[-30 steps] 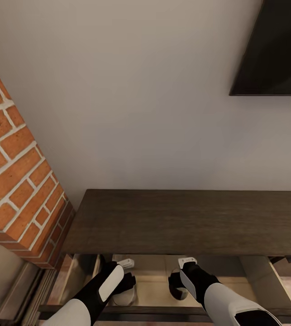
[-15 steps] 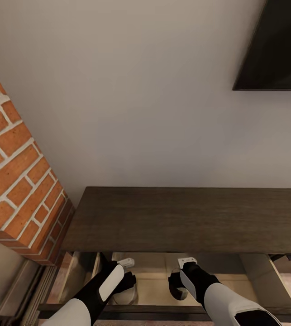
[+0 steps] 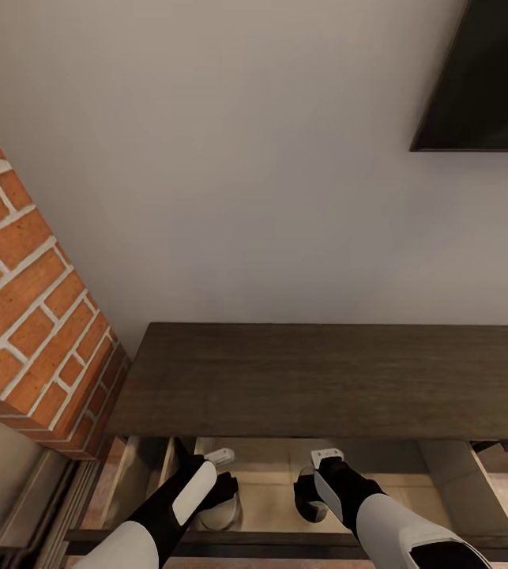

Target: Place each of the two pumpkins and all three candles from the living room inside a cabinet in the living room (use any cabinet), then make sure every cabinet is closed, and position the cauldron so it is next to a table in the living room.

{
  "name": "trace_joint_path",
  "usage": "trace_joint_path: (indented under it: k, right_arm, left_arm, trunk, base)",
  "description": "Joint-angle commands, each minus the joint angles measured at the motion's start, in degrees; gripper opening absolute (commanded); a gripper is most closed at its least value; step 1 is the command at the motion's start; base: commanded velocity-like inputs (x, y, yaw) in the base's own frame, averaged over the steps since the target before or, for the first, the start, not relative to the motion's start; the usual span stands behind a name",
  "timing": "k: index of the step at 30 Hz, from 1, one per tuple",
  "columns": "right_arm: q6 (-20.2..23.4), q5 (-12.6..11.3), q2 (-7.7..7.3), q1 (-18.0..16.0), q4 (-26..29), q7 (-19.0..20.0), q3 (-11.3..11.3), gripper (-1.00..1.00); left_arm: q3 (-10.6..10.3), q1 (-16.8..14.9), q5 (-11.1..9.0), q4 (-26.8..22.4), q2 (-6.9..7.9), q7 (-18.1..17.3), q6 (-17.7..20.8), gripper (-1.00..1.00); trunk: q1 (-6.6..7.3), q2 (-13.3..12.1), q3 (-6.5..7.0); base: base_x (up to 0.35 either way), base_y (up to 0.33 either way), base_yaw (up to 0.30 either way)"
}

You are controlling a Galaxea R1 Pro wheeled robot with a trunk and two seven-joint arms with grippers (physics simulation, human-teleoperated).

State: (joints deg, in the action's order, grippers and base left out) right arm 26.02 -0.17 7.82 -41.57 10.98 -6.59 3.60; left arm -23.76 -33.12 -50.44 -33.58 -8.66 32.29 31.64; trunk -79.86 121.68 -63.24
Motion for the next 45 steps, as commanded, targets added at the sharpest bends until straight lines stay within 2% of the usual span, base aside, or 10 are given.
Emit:
trace_joint_path:
  k: [1, 18, 24, 45]
  right_arm:
    - [0.0, 0.0, 0.0, 0.0, 0.0, 0.0, 0.0, -1.0]
    - [0.08, 0.0, 0.06, 0.08, -0.08, -0.17, 0.0, -1.0]
    - [0.08, 0.0, 0.07, 0.09, -0.08, -0.11, 0.0, -1.0]
    - [0.08, 0.0, 0.0, 0.09, -0.08, 0.0, 0.0, -1.0]
  left_arm:
    - [-0.06, -0.03, 1.22, 0.09, 0.05, 0.25, 0.16, -1.0]
    - [0.02, -2.82, 0.91, 0.52, -0.06, 0.41, 0.26, -1.0]
    - [0.01, -2.87, 0.87, 0.83, -0.53, 0.41, 0.27, -1.0]
    - [0.03, -2.88, 0.81, 0.97, -0.57, 0.41, 0.3, -1.0]
  trunk:
    - [0.0, 0.0, 0.0]
    - [0.0, 0.0, -0.18]
    - [0.0, 0.0, -0.51]
    - [0.0, 0.0, -1.57]
  base:
    - [0.0, 0.0, 0.0]
    - [0.0, 0.0, 0.0]
    - [0.0, 0.0, 0.0]
    - [0.0, 0.0, 0.0]
